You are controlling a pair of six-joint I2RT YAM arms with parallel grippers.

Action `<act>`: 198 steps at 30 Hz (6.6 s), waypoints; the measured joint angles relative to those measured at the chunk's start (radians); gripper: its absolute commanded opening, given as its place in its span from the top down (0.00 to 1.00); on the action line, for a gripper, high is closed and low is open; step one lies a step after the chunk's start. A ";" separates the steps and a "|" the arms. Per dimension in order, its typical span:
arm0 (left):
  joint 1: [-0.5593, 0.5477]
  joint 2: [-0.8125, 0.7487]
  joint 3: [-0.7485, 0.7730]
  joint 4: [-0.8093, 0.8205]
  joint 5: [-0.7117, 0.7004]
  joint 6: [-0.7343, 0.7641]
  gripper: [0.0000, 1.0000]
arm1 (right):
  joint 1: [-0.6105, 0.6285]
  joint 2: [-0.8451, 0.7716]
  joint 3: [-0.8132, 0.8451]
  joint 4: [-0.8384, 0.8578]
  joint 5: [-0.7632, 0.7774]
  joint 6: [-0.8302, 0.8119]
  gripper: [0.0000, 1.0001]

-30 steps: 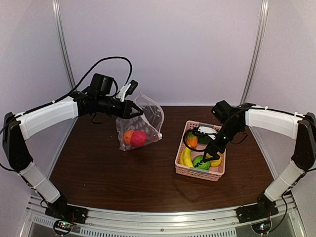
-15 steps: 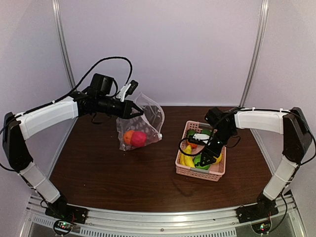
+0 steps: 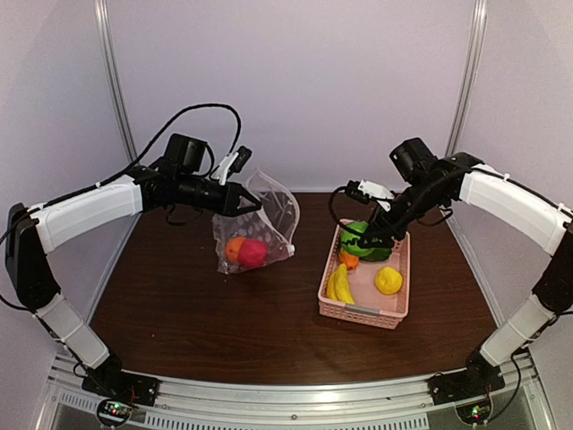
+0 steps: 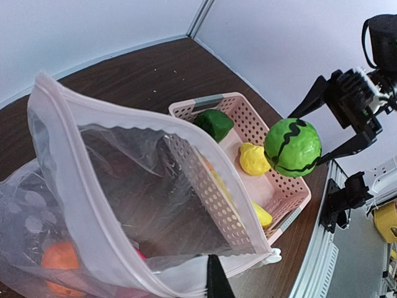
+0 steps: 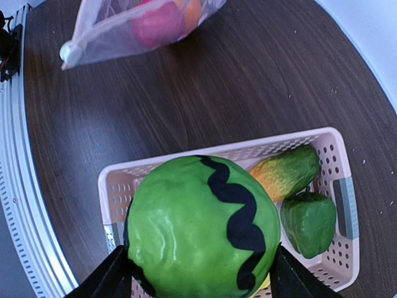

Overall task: Place the food in the zip-top bag and seal the zipper
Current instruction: Pick up the fake fruit from the bin, then place the fake fruit in the zipper food storage bag, then adjust the zipper food storage bag at the center of the board, then pick up the fake fruit from the bin.

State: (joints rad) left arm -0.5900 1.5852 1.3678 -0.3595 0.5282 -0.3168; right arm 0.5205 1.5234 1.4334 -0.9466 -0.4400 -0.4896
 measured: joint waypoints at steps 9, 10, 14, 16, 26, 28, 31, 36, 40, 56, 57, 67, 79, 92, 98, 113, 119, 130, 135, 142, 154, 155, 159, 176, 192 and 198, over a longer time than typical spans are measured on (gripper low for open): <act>0.000 0.019 0.000 0.000 0.035 0.000 1.00 | 0.009 0.121 0.311 0.084 -0.195 0.129 0.42; 0.000 0.019 0.000 0.000 0.038 0.000 1.00 | 0.014 0.140 0.342 0.096 -0.215 0.145 0.42; 0.000 0.019 0.000 0.000 0.045 0.001 1.00 | 0.060 0.236 0.468 0.144 -0.290 0.225 0.42; 0.000 0.019 0.000 0.000 0.047 0.000 1.00 | 0.086 0.270 0.487 0.159 -0.301 0.249 0.42; 0.000 0.019 0.000 0.001 0.059 0.000 1.00 | 0.140 0.396 0.526 0.175 -0.242 0.367 0.31; 0.000 0.019 0.000 0.002 0.059 0.000 1.00 | 0.140 0.402 0.533 0.177 -0.219 0.381 0.28; 0.000 0.019 0.000 0.002 0.060 0.000 1.00 | 0.141 0.409 0.552 0.180 -0.186 0.389 0.24; 0.000 0.019 -0.002 0.013 0.062 0.000 1.00 | 0.153 0.415 0.584 0.180 -0.156 0.391 0.13; 0.000 0.019 -0.003 0.017 0.062 0.001 1.00 | 0.179 0.425 0.604 0.175 -0.130 0.383 0.09; 0.000 0.002 -0.005 0.019 0.049 0.012 1.00 | 0.021 0.099 0.271 0.165 0.081 0.245 0.08; 0.000 -0.010 -0.006 0.019 0.047 0.019 1.00 | -0.006 0.067 0.235 0.166 0.090 0.233 0.08; 0.105 -0.200 -0.064 0.136 0.056 0.004 1.00 | -0.106 -0.127 -0.053 0.178 0.109 0.162 0.08; 0.122 -0.033 -0.004 -0.013 0.031 0.005 1.00 | -0.116 -0.133 -0.100 0.181 0.106 0.146 0.08; 0.128 -0.010 0.288 -0.250 -0.055 0.057 1.00 | -0.148 -0.126 -0.065 0.188 0.142 0.149 0.08; 0.128 0.076 0.266 -0.309 0.016 0.058 1.00 | -0.153 -0.127 -0.116 0.203 0.141 0.149 0.08; 0.148 0.191 0.727 -0.763 -0.830 0.201 1.00 | -0.157 -0.128 -0.134 0.228 0.086 0.162 0.09; 0.098 0.275 0.748 -0.832 -1.020 0.318 1.00 | -0.157 -0.158 -0.157 0.255 0.073 0.172 0.08; -0.167 0.513 0.808 -0.848 -0.878 0.391 1.00 | -0.158 -0.226 -0.211 0.269 0.070 0.177 0.08; -0.159 0.468 0.777 -0.858 -0.771 0.393 1.00 | -0.158 -0.227 -0.216 0.259 0.070 0.169 0.09; -0.150 0.391 0.709 -0.857 -0.697 0.402 1.00 | -0.158 -0.226 -0.216 0.249 0.070 0.154 0.09; -0.150 0.337 0.551 -0.712 -0.502 0.332 1.00 | -0.157 -0.185 -0.234 0.134 0.072 0.034 0.11; -0.150 0.325 0.521 -0.700 -0.487 0.322 1.00 | -0.156 -0.178 -0.242 0.122 0.078 0.021 0.11; -0.149 0.248 0.367 -0.608 -0.423 0.291 1.00 | -0.145 -0.146 -0.281 0.100 0.130 -0.009 0.10; -0.135 0.051 0.154 -0.306 -0.206 0.206 1.00 | -0.071 0.127 -0.286 0.086 0.316 0.000 0.15; -0.135 0.051 0.145 -0.283 -0.182 0.200 1.00 | -0.070 0.133 -0.274 0.115 0.317 0.020 0.56; -0.135 0.052 0.142 -0.277 -0.171 0.199 1.00 | -0.070 0.027 -0.245 0.068 0.301 0.015 0.60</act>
State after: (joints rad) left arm -0.7254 1.6371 1.5097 -0.6369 0.3573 -0.1177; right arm 0.4503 1.5505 1.1885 -0.8787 -0.1387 -0.4747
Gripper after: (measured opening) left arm 0.007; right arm 0.416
